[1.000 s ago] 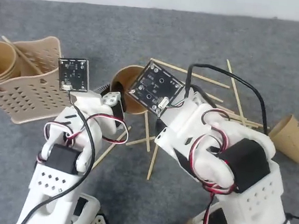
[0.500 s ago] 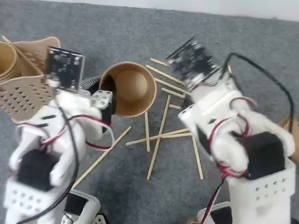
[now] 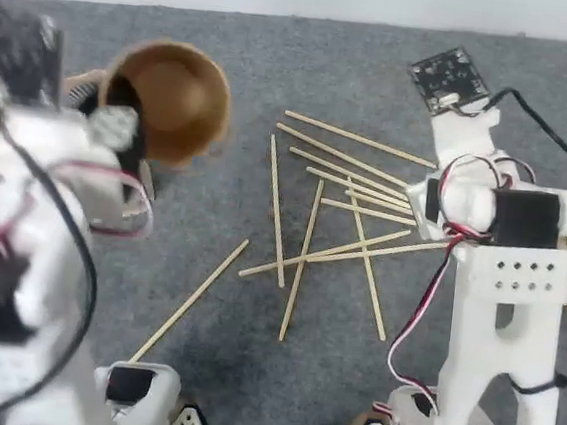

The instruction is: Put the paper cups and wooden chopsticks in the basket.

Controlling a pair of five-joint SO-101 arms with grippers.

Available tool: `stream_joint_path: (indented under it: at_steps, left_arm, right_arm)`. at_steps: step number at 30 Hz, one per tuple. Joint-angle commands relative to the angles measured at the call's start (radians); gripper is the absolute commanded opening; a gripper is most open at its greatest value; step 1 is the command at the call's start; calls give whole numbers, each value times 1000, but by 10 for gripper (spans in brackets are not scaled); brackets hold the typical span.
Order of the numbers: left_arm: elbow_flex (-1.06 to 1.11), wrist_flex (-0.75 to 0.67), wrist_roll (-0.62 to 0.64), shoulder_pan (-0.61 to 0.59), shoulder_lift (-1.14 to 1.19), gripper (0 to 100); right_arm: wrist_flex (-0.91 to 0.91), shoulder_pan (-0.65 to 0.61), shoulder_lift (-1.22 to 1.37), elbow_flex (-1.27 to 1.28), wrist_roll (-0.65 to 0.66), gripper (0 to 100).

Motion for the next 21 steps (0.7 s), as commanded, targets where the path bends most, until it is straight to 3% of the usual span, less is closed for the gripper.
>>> stream_joint_path:
  at_steps: [1, 5, 12, 21]
  left_arm:
    - [-283, 135, -75, -87, 121, 10]
    - [-504, 218, -166, -239, 238, 10]
    - [-688, 147, -218, -488, 431, 10]
    - [-702, 69, -180, -589, 677, 10]
  right_arm:
    - [-22, 13, 1, 3, -14, 317]
    - [-44, 15, 1, 38, -14, 317]
    - [-111, 10, 1, 143, -9, 317]
    - [-143, 10, 1, 204, -8, 317]
